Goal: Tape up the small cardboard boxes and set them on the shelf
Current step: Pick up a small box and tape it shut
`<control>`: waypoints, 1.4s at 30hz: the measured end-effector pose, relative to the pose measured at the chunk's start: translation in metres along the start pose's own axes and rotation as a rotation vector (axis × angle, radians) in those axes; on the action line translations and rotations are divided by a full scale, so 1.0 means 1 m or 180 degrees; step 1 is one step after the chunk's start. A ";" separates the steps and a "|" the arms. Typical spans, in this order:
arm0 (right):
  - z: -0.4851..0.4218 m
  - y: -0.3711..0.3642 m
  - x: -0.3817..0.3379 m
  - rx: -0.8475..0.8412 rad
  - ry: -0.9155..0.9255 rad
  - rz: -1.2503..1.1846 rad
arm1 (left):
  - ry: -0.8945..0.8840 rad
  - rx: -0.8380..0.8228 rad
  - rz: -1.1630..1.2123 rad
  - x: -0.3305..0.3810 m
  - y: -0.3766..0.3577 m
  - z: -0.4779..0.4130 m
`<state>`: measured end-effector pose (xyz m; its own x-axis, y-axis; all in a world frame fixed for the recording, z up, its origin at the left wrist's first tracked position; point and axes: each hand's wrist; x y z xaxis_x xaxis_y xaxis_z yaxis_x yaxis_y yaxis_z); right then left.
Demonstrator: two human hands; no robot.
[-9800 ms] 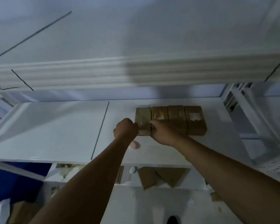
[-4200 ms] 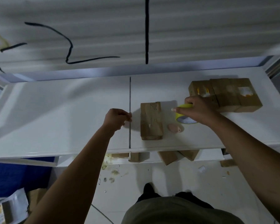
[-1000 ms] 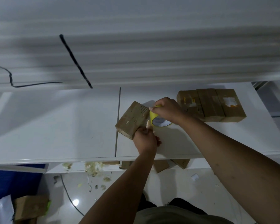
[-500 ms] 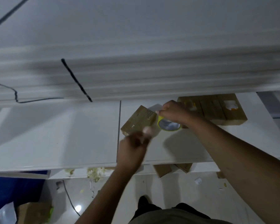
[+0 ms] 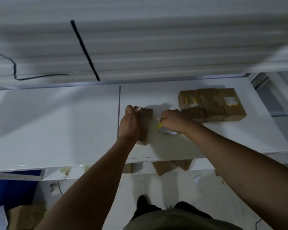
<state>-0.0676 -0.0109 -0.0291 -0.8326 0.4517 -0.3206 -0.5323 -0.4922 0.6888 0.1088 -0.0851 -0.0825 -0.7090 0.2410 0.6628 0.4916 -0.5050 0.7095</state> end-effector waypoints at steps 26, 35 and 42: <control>0.010 -0.029 0.011 0.0659 -0.0191 0.2146 | 0.0625 0.1419 0.0574 -0.021 -0.007 0.040; 0.019 -0.044 0.007 0.1807 0.0692 0.0740 | -0.0296 0.0955 0.1862 0.002 0.018 0.077; 0.050 -0.038 -0.049 0.0811 0.1038 -0.3546 | -0.0857 -0.0035 0.3163 0.013 0.023 0.090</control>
<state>0.0005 0.0224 -0.0071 0.0502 0.3084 -0.9499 -0.9728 0.2306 0.0234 0.1568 -0.0189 -0.0362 0.1527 -0.1127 0.9818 0.7886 -0.5849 -0.1897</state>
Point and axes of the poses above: each hand's wrist, its own z-axis away from the middle knuckle, its own y-axis out of the back of the hand, x = y × z, and after that the axes turned 14 degrees about -x, right-handed
